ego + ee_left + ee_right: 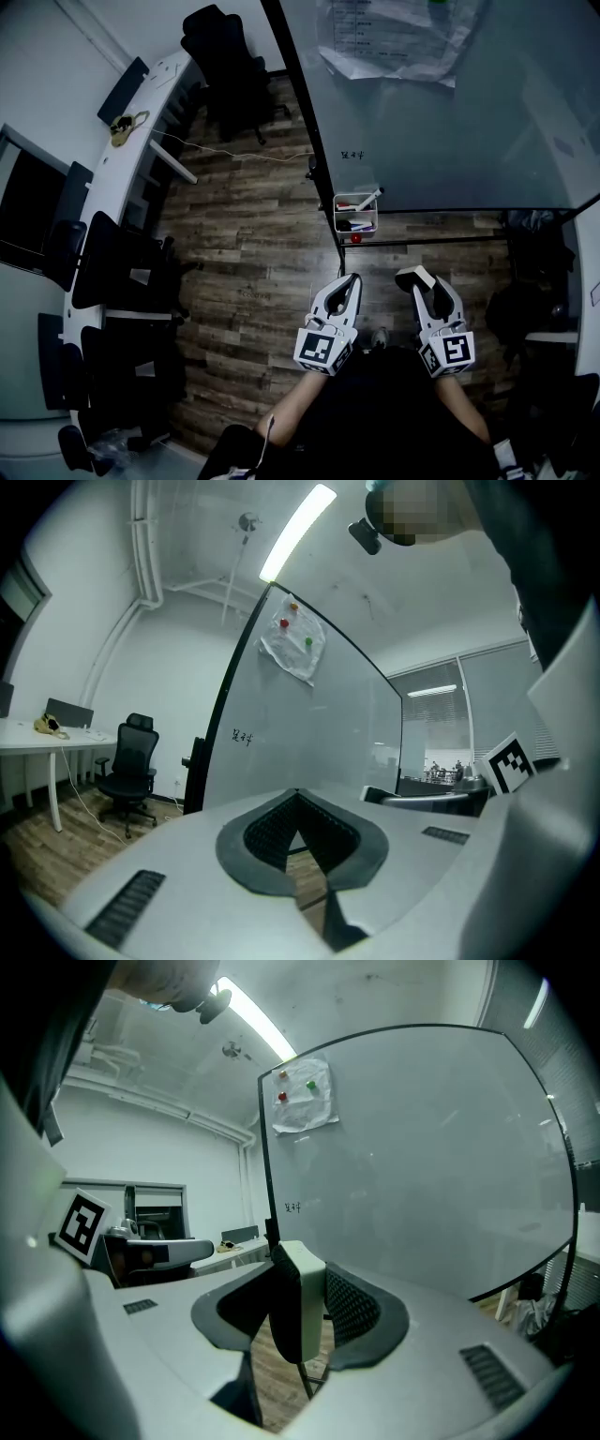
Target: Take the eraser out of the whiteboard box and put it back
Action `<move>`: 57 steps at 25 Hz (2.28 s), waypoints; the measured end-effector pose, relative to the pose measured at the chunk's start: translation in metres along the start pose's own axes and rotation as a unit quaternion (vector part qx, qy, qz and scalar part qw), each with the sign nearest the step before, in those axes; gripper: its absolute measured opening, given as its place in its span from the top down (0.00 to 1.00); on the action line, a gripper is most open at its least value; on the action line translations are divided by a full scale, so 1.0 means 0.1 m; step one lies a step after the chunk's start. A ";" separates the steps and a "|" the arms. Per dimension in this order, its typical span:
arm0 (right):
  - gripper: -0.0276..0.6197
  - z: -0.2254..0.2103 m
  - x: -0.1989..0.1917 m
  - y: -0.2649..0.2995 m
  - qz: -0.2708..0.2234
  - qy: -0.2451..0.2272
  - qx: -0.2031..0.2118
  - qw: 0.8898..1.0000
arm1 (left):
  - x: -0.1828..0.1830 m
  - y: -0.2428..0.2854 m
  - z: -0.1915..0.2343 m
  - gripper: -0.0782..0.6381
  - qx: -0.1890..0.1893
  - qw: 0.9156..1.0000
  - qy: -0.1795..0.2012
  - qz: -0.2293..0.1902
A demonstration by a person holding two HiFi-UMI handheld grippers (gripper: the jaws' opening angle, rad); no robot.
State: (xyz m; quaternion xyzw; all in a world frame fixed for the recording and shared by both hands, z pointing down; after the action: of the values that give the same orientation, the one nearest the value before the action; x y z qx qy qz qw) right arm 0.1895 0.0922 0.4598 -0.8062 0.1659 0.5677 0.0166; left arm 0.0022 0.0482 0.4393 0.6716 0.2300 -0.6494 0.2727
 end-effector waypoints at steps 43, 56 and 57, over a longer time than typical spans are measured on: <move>0.68 0.44 -0.09 0.20 -0.009 -0.016 -0.040 0.999 | -0.09 -0.35 0.46 0.88 -0.014 0.999 -0.027 -0.019; 0.68 0.49 -0.10 0.79 -0.007 -0.006 -0.006 1.000 | -0.17 -0.31 0.74 0.88 0.013 0.999 -0.025 -0.019; 0.68 0.48 -0.10 0.86 -0.006 -0.005 0.000 1.000 | -0.17 -0.29 0.76 0.88 0.017 0.999 -0.025 -0.019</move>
State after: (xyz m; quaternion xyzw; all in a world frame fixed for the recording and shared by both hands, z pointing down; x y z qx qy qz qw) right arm 0.1182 0.0233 0.4659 -0.8041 0.1608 0.5719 0.0212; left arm -0.0744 0.0198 0.4539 0.6553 0.2251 -0.6745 0.2548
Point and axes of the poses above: the fingertips, and each gripper's own axes: y forward along the fingers, z to its left, x out of its top, the point moved 5 cm from there along -y, backward along the fingers, and after that the axes turned 10 degrees about y, right-handed, at the moved point
